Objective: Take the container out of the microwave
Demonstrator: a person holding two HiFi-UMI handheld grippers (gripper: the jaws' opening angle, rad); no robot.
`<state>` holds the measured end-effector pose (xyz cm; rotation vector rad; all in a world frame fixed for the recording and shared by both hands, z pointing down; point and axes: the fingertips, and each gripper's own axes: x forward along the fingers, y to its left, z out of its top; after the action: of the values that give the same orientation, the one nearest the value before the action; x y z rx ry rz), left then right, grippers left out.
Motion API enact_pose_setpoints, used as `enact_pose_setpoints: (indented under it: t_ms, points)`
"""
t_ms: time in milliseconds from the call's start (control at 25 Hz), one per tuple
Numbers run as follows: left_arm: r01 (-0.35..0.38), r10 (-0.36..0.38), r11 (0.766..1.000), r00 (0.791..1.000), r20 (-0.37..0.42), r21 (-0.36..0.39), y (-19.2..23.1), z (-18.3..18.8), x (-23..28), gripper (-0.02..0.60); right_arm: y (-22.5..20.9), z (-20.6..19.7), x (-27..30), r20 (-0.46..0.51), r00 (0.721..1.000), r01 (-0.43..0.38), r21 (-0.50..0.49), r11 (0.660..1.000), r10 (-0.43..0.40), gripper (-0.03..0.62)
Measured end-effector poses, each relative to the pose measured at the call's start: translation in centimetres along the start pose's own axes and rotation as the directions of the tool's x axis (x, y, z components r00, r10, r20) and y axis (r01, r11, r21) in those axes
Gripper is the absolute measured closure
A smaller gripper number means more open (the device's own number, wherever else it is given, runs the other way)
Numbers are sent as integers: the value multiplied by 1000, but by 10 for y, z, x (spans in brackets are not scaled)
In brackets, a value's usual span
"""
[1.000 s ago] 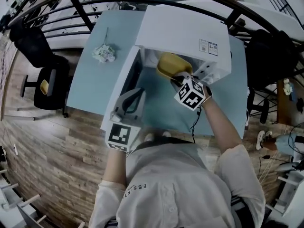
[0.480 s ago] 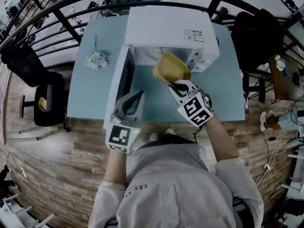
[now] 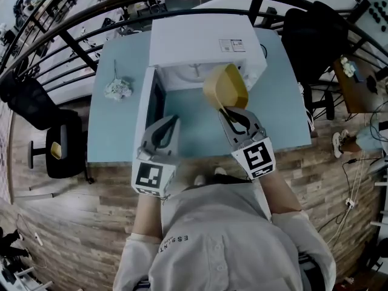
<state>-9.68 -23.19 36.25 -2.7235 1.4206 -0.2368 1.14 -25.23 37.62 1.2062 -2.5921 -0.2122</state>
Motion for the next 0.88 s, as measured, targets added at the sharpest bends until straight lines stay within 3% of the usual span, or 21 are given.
enact_pose_setpoints:
  t_ms: [200,480,880]
  points:
    - [-12,12,1000,1000,22,9,5,6,0,588,-20,17,-16,91,990,103,70,992,-110,562]
    - [-28,27,999,999,38,19,4,16,1,588,-39,33,-27,158,961,214,87,973,-225,565]
    - [-40,39,999,998,49,28,13,24,2,588,-45,29,-19,153,963,199,145,969,-221,569]
